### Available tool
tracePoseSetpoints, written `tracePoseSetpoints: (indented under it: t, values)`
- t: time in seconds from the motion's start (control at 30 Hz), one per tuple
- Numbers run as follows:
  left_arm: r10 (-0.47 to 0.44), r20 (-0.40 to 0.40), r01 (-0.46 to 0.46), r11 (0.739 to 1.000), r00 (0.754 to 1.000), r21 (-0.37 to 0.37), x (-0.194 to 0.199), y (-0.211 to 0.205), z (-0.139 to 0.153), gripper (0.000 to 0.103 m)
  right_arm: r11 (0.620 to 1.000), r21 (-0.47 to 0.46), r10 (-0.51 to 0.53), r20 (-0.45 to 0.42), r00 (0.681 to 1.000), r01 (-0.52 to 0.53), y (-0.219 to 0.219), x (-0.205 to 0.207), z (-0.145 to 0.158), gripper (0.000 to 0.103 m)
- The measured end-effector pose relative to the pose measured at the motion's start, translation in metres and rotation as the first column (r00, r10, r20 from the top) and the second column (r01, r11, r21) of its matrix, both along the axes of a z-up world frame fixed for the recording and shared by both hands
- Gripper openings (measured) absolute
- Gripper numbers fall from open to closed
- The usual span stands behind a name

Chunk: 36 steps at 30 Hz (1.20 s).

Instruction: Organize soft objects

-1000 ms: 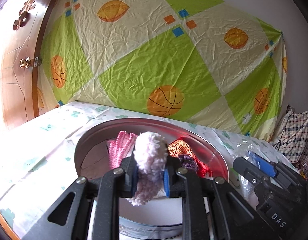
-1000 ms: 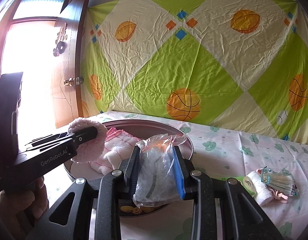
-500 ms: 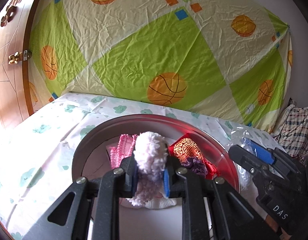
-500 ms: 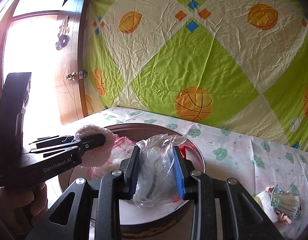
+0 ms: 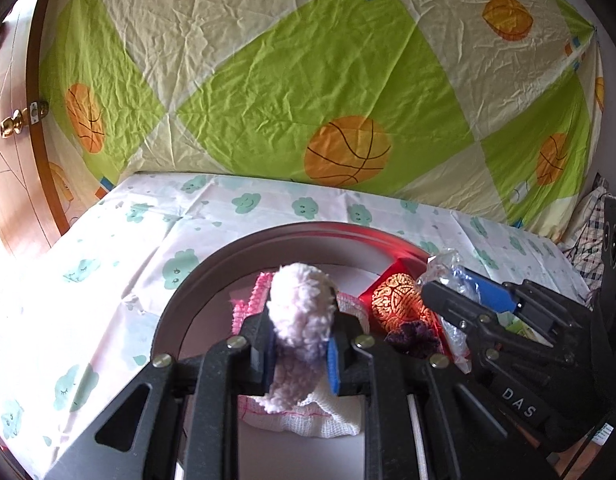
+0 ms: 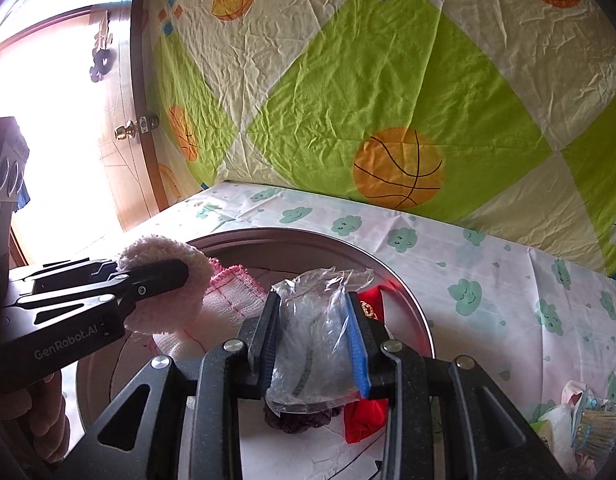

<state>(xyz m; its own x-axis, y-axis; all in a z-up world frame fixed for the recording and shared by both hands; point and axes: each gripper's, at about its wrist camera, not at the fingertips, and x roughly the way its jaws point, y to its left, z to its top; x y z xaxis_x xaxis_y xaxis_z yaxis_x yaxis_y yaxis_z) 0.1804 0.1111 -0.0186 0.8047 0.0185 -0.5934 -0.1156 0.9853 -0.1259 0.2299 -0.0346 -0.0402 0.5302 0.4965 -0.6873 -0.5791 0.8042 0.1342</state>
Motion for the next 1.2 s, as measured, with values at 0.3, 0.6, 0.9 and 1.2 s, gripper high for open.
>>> tracePoseSetpoints:
  t: [0.3, 0.6, 0.9, 1.2]
  values:
    - [0.035, -0.033, -0.035, 0.999, 0.999, 0.002, 0.011, 0.006, -0.003, 0.062, 0.999, 0.042, 0.005, -0.032, 0.999, -0.003, -0.003, 0.003, -0.002, 0.053]
    - [0.073, 0.034, -0.072, 0.997, 0.997, -0.017, -0.011, 0.003, 0.004, 0.094, 0.994, 0.097, -0.057, 0.008, 0.998, 0.056, -0.043, -0.013, 0.017, 0.073]
    - [0.021, 0.093, -0.023, 1.000, 0.995, 0.014, -0.033, -0.048, 0.006, 0.099, 0.991, 0.037, -0.131, 0.056, 0.990, 0.129, -0.114, -0.036, 0.020, 0.078]
    - [-0.136, 0.085, 0.131, 0.989, 0.987, 0.071, -0.037, -0.132, -0.007, 0.100, 0.962, -0.063, -0.259, 0.103, 0.960, 0.266, -0.196, -0.046, 0.015, 0.078]
